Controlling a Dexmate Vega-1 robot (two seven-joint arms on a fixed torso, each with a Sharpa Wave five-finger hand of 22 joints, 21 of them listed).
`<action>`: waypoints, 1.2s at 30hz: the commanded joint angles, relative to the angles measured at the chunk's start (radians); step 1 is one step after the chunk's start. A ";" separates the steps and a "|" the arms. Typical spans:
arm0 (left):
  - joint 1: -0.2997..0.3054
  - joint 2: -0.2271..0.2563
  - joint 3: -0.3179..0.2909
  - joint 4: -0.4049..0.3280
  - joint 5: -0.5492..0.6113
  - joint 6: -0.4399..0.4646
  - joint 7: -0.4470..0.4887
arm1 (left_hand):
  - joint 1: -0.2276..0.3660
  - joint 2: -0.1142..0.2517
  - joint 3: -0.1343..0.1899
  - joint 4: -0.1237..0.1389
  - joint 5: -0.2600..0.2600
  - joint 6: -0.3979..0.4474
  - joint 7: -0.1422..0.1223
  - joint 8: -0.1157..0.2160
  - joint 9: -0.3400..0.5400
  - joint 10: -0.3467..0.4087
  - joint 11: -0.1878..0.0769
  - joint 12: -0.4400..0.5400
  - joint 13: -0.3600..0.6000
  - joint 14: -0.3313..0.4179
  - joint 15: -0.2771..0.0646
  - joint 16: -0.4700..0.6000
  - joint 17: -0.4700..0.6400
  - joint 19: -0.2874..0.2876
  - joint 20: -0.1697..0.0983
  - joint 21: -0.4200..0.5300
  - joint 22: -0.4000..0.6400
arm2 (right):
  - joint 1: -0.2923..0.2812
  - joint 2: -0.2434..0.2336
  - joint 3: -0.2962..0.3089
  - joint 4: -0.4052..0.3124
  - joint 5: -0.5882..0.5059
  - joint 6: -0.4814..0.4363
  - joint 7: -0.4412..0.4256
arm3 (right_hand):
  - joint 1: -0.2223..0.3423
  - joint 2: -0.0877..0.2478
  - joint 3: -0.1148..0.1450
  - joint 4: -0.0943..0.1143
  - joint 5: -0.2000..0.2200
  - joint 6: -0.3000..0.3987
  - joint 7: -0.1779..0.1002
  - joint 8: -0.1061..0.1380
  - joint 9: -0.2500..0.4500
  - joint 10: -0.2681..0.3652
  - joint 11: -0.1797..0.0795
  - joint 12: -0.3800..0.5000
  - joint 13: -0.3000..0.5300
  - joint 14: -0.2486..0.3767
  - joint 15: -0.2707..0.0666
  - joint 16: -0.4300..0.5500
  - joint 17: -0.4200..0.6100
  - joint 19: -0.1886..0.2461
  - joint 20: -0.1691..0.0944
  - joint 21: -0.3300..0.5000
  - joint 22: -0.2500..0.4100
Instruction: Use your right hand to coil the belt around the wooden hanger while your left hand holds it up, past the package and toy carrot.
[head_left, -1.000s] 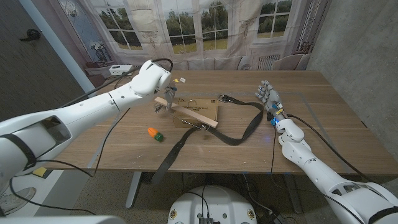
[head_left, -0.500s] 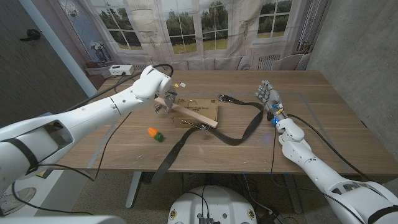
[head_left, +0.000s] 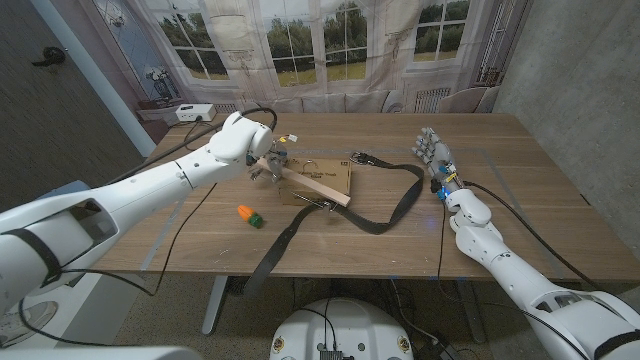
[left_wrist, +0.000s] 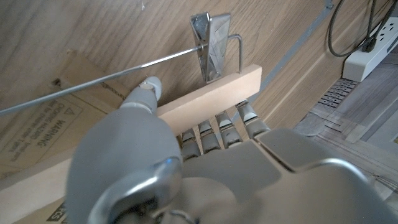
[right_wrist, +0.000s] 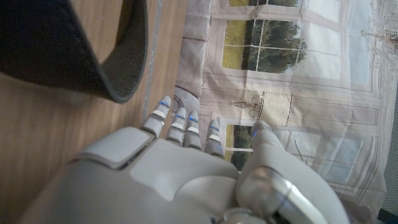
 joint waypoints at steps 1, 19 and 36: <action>0.006 0.002 0.010 0.007 -0.070 0.019 0.063 | 0.031 0.060 0.031 -0.003 -0.021 0.045 0.011 0.015 0.002 0.073 -0.003 0.017 0.005 0.085 -0.096 0.013 0.002 0.050 -0.017 0.021 0.005 | -0.002 -0.010 -0.001 -0.011 -0.008 -0.001 -0.008 | -0.001 -0.006 0.003 0.003 0.004 0.008 0.000 0.004 0.003 0.008 0.000 0.006 0.001 0.007 0.003 0.005 0.003 0.010 0.000 0.006 0.005; 0.024 0.024 0.001 -0.048 -0.081 0.096 0.162 | 0.063 0.116 0.223 0.197 -0.065 0.411 0.117 0.132 0.070 0.529 -0.011 0.188 0.183 0.842 -0.172 0.351 0.258 0.462 -0.110 0.441 0.094 | 0.004 -0.022 -0.004 -0.019 -0.015 -0.011 -0.010 | -0.003 -0.005 0.003 0.004 0.005 0.009 -0.002 0.005 0.002 0.010 0.001 0.006 0.000 0.009 0.003 0.006 0.002 0.011 0.001 0.006 0.005; 0.106 0.070 -0.059 -0.141 -0.043 0.134 0.424 | -0.055 0.036 0.148 0.308 0.045 0.530 0.141 0.175 0.289 0.642 -0.035 0.764 1.011 1.064 -0.160 0.777 0.868 0.613 -0.194 0.909 0.274 | -0.010 -0.039 -0.001 -0.044 -0.019 -0.010 -0.019 | -0.003 -0.004 0.004 0.003 0.005 0.013 -0.001 0.005 0.002 0.011 0.002 0.006 -0.001 0.009 0.003 0.005 0.000 0.011 0.001 0.006 0.005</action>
